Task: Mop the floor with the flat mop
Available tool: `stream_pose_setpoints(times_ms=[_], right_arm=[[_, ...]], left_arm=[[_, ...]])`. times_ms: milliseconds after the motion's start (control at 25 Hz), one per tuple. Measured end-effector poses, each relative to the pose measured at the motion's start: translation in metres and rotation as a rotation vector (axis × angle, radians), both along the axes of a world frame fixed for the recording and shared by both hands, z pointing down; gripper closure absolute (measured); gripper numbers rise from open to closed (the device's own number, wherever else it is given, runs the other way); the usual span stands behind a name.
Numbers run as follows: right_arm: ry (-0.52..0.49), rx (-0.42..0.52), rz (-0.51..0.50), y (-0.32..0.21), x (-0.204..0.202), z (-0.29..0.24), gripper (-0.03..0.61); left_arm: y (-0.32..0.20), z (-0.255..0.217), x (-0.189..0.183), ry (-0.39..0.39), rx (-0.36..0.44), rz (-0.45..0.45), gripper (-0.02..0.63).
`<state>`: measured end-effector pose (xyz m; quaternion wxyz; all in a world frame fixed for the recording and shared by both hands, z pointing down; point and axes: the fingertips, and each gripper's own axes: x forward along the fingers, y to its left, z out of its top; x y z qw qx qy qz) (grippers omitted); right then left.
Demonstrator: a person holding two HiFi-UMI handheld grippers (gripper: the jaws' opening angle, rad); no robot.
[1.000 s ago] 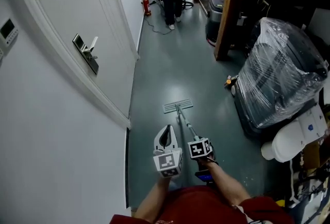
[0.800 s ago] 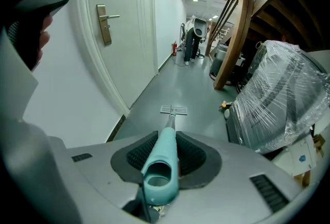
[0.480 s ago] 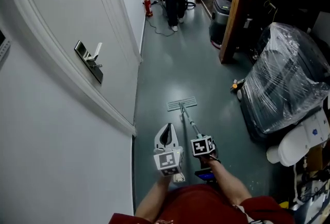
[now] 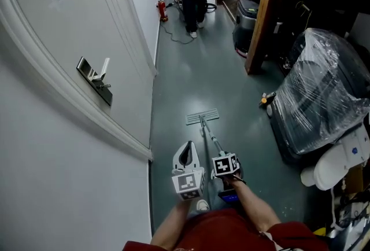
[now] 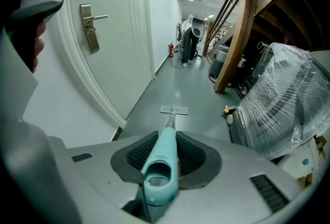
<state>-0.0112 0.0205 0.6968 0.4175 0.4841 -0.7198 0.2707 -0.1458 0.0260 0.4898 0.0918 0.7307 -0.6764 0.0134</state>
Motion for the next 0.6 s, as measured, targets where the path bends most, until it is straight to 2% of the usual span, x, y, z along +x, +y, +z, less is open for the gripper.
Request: stream_pose_setpoints(times_ms=[160,280,600], right_arm=[[-0.005,0.0,-0.003,-0.032,-0.001,0.0,0.46],[-0.007,-0.001,-0.009,-0.058,0.0,-0.001,0.46],[-0.012,-0.008,-0.029,-0.123,0.004,-0.005,0.46]], left_arm=[[-0.037,0.004,0.002,-0.005,0.024,0.014,0.598],[-0.064,0.01,0.005,-0.015,0.014,0.012,0.598],[-0.132,-0.003,0.015,-0.002,0.026,0.007,0.598]])
